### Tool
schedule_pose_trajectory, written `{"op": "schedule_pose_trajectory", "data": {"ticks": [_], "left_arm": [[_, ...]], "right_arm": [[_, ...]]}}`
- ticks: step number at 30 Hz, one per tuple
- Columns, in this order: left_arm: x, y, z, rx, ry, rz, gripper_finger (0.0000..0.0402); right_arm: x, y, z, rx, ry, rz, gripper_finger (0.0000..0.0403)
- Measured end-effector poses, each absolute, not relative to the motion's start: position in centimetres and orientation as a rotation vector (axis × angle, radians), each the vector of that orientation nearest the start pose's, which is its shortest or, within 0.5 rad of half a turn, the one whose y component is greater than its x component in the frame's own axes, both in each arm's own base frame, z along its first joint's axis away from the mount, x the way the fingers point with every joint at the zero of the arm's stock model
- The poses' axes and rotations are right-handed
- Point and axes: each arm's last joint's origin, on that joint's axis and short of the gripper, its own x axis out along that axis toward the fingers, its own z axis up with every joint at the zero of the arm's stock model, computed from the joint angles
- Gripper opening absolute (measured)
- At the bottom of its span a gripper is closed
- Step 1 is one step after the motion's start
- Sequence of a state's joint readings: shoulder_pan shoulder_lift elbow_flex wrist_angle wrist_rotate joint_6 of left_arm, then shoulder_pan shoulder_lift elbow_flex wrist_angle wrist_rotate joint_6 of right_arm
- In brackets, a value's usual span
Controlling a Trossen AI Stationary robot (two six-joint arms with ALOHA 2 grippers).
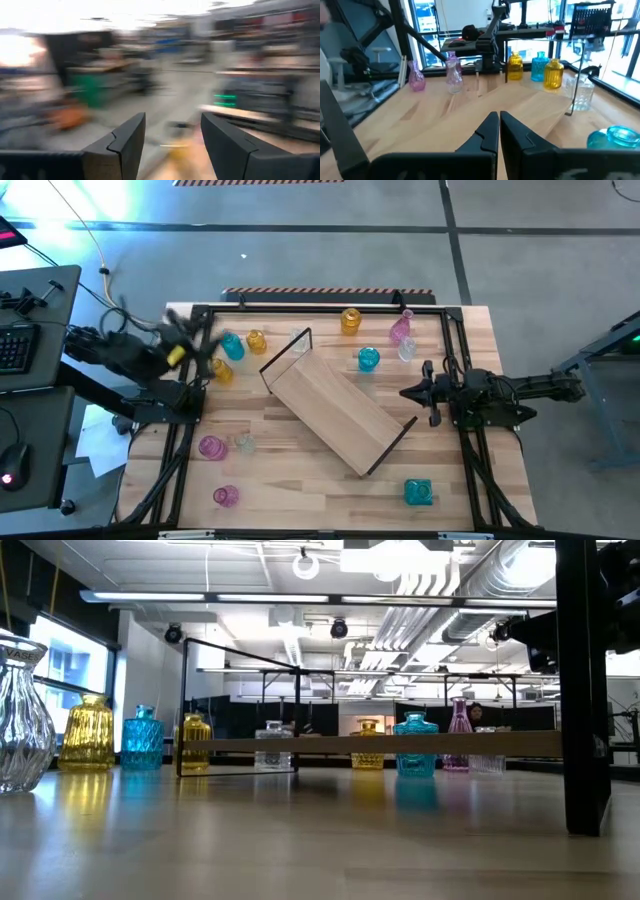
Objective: Sort vases onto shelf
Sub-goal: Put the bottom left yellow crystal vase on the shelf
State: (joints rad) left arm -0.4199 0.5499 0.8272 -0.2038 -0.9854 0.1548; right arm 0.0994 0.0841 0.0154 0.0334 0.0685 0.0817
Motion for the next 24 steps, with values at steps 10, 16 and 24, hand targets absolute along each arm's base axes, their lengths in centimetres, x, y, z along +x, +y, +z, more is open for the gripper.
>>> {"op": "schedule_pose_trajectory", "data": {"ticks": [10, 16, 24], "left_arm": [[14.5, -1.5, 34.9, 0.023, 0.139, 0.465, 0.0184], [14.2, 2.2, 34.2, -0.006, 0.212, 0.631, 0.0184], [11.4, 6.9, 32.6, -0.157, 0.452, 0.834, 0.0184]], "right_arm": [[10.2, 0.8, 16.5, 0.102, 0.037, 0.030, 0.0000], [10.2, 0.9, 16.3, 0.156, 0.066, 0.051, 0.0000], [10.2, 0.9, 16.3, 0.179, 0.068, 0.050, 0.0000]]}}
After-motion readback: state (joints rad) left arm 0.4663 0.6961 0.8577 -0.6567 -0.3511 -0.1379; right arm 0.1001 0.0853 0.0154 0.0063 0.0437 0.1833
